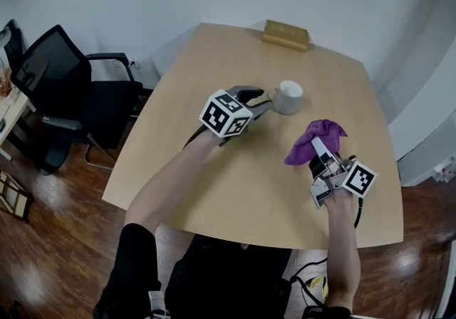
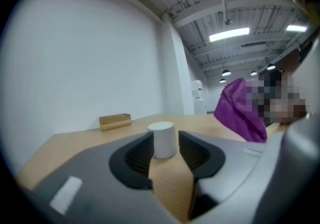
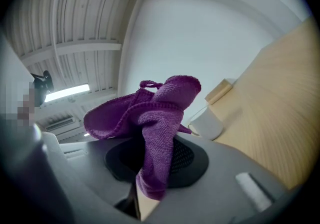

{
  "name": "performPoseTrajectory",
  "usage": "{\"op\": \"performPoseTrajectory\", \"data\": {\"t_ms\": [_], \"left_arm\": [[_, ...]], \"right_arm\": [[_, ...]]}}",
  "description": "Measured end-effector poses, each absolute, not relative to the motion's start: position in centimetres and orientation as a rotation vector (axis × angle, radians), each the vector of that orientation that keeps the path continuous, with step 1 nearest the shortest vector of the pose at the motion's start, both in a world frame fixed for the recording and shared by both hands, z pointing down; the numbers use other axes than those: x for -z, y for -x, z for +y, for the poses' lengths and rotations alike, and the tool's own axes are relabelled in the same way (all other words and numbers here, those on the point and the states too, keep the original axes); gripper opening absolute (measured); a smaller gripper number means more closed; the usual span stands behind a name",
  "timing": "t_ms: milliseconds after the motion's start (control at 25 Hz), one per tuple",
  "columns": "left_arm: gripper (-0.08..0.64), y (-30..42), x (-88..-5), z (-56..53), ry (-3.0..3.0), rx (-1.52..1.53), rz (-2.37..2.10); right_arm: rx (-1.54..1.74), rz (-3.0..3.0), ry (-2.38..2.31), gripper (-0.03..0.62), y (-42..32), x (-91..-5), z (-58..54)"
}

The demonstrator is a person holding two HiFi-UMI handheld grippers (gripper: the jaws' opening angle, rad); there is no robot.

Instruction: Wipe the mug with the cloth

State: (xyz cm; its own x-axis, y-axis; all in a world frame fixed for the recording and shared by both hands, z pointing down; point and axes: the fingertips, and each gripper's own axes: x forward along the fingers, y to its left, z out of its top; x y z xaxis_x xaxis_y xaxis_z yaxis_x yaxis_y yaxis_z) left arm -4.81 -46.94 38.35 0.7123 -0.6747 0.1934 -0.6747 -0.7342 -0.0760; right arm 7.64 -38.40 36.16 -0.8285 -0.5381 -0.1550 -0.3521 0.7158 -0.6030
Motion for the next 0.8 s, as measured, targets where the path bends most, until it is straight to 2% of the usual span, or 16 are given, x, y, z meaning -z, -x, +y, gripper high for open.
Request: {"op": "performPoseTrajectory", "data": {"t_ms": [120,240,600,720,800], "left_arm": [[0.214,5.2,-40.3,-49.6,-2.905,-0.382,-1.129],[0.243,4.9,-41.7,-51.4,-2.918,-0.407,-1.056],[0.242,2.7,-43.1,-54.0,-2.987,-0.5,-0.834],[0.212,2.4,-43.3,-54.5,-3.029,-0.577,-0.828],[0.109,2.5,-43.3,-54.5,-3.041,-0.607,-0.84]], "right_arm": [[0.806,2.628,0.72,0.081,-7.7,-36.4,-39.2],[0.801,2.631,0.71,0.081,-7.7,-36.5,-39.5],[0.833,2.621,0.673,0.081,-7.9,-37.1,-39.6],[0.846,2.619,0.671,0.081,-8.0,-37.4,-39.6],[0.833,2.628,0.687,0.081,-8.3,-37.5,-39.8]]}}
